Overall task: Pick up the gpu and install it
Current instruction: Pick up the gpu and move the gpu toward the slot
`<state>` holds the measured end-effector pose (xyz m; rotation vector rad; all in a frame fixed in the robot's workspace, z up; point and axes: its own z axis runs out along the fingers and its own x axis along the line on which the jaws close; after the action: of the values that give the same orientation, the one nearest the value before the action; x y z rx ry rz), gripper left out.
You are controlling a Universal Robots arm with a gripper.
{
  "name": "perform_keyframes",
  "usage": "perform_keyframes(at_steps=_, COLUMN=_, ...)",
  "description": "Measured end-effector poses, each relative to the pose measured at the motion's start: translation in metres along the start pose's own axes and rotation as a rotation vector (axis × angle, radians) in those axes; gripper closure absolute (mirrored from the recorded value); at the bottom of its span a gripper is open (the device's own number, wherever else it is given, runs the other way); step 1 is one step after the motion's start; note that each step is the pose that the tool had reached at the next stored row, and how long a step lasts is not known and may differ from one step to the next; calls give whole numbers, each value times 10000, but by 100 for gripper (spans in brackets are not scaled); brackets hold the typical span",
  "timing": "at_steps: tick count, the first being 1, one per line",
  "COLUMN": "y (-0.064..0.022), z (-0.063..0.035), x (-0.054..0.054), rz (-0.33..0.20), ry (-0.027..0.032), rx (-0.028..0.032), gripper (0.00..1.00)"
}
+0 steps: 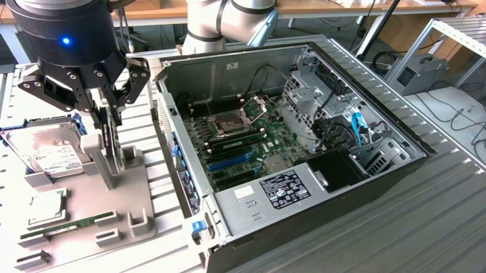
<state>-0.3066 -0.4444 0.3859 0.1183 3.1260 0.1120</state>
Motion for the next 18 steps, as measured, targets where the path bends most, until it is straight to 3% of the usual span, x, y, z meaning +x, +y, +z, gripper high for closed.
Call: perform_keyframes(at_steps=18, y=5, z=-65, x=-1, rz=0, ry=0, rx=0, gripper=71)
